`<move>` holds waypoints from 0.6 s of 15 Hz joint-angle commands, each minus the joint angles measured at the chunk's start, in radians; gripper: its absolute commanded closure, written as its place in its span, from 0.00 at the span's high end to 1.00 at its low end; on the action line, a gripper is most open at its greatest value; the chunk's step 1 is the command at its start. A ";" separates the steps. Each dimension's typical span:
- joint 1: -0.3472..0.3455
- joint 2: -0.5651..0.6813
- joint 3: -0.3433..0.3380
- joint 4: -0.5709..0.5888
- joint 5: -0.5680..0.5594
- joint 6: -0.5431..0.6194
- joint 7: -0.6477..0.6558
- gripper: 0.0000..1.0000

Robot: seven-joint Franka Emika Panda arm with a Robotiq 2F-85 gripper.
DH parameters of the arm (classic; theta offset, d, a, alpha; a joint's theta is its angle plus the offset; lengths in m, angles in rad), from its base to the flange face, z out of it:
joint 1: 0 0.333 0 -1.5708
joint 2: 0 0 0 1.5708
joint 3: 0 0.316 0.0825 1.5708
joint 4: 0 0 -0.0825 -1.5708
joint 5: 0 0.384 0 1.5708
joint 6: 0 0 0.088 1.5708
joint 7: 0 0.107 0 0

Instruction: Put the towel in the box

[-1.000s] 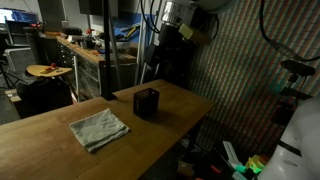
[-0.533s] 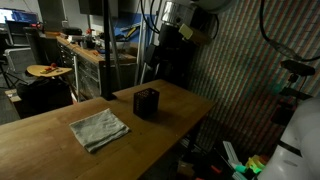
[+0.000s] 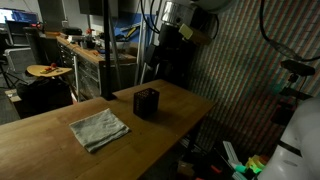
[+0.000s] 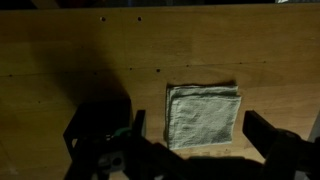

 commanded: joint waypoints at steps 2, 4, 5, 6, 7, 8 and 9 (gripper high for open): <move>-0.005 0.001 0.011 0.004 0.001 0.000 -0.005 1.00; 0.007 0.002 0.017 0.003 0.007 0.016 -0.017 1.00; 0.010 0.000 0.028 0.002 0.001 0.029 -0.014 1.00; 0.013 -0.005 0.037 -0.001 -0.002 0.044 -0.013 1.00; 0.016 -0.007 0.047 -0.002 -0.007 0.059 -0.012 1.00; 0.018 -0.007 0.063 -0.004 -0.019 0.085 -0.006 1.00; 0.023 -0.006 0.077 -0.004 -0.029 0.111 -0.006 1.00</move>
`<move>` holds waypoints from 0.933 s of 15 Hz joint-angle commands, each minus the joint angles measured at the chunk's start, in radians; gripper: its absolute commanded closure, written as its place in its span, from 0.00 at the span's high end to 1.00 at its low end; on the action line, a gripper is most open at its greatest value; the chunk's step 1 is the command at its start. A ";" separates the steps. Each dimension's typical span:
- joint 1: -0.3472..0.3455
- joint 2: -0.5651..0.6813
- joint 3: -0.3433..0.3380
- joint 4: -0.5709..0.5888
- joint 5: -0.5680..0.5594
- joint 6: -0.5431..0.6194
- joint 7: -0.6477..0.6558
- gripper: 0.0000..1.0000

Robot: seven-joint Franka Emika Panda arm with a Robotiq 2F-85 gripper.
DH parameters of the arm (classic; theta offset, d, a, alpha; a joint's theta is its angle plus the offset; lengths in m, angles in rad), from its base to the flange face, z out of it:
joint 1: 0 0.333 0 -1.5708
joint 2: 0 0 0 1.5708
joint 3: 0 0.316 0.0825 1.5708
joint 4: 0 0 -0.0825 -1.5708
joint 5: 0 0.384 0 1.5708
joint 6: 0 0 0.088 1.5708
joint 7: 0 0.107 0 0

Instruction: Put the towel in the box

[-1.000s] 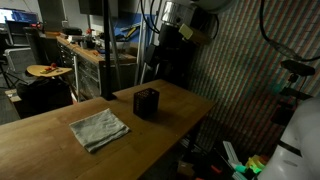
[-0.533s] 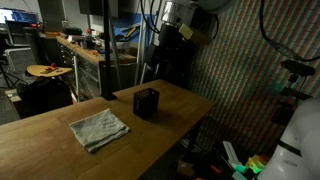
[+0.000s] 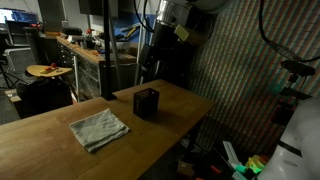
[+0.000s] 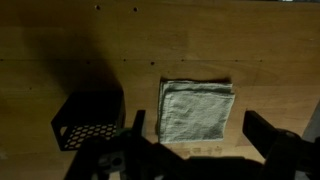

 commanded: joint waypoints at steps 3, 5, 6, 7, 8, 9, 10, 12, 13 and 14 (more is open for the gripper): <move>0.026 0.002 0.072 0.007 -0.056 0.137 0.004 1.00; 0.036 0.017 0.096 0.020 -0.073 0.182 0.007 1.00; 0.041 0.029 0.109 0.030 -0.084 0.203 0.009 1.00; 0.046 0.043 0.123 0.044 -0.097 0.226 0.013 1.00; 0.052 0.057 0.136 0.057 -0.109 0.247 0.014 1.00; 0.057 0.076 0.150 0.073 -0.122 0.268 0.016 1.00; 0.061 0.103 0.164 0.098 -0.139 0.283 0.018 1.00; 0.066 0.161 0.187 0.150 -0.166 0.315 0.021 1.00; 0.066 0.195 0.196 0.180 -0.181 0.328 0.022 1.00; 0.066 0.229 0.203 0.212 -0.195 0.342 0.020 1.00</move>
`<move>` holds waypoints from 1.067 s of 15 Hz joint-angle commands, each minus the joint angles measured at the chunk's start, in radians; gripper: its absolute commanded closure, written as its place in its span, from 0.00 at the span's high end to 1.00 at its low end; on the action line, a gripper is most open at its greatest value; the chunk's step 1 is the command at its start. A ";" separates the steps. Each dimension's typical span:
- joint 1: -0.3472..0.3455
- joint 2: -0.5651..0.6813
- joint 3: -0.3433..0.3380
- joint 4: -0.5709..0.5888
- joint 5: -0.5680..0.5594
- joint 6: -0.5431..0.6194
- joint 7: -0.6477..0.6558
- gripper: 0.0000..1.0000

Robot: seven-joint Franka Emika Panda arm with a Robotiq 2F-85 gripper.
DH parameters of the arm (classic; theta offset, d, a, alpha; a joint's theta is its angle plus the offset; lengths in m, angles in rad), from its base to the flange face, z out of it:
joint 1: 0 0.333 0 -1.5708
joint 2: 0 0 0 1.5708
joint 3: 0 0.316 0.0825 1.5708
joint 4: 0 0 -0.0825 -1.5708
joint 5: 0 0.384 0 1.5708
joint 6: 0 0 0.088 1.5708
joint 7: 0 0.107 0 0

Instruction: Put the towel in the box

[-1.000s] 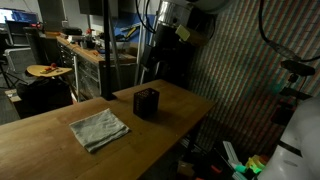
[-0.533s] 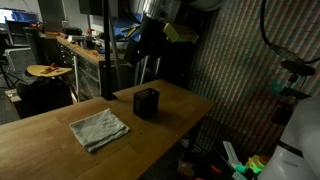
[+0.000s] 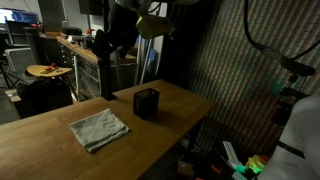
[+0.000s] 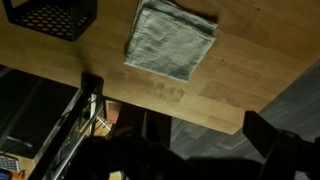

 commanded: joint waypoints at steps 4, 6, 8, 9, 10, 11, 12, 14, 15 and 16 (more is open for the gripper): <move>0.003 0.261 0.011 0.226 -0.098 0.110 -0.011 1.00; 0.003 0.337 -0.006 0.275 -0.108 0.138 -0.031 1.00; 0.005 0.412 -0.023 0.312 -0.104 0.159 -0.052 1.00; 0.006 0.449 -0.031 0.328 -0.095 0.165 -0.066 1.00; 0.008 0.480 -0.037 0.341 -0.087 0.171 -0.082 1.00; 0.008 0.513 -0.043 0.355 -0.088 0.177 -0.091 1.00; 0.008 0.541 -0.047 0.369 -0.083 0.181 -0.104 1.00; 0.008 0.598 -0.051 0.397 -0.077 0.187 -0.125 1.00; 0.009 0.622 -0.052 0.406 -0.079 0.191 -0.132 1.00; 0.010 0.648 -0.052 0.418 -0.082 0.191 -0.142 1.00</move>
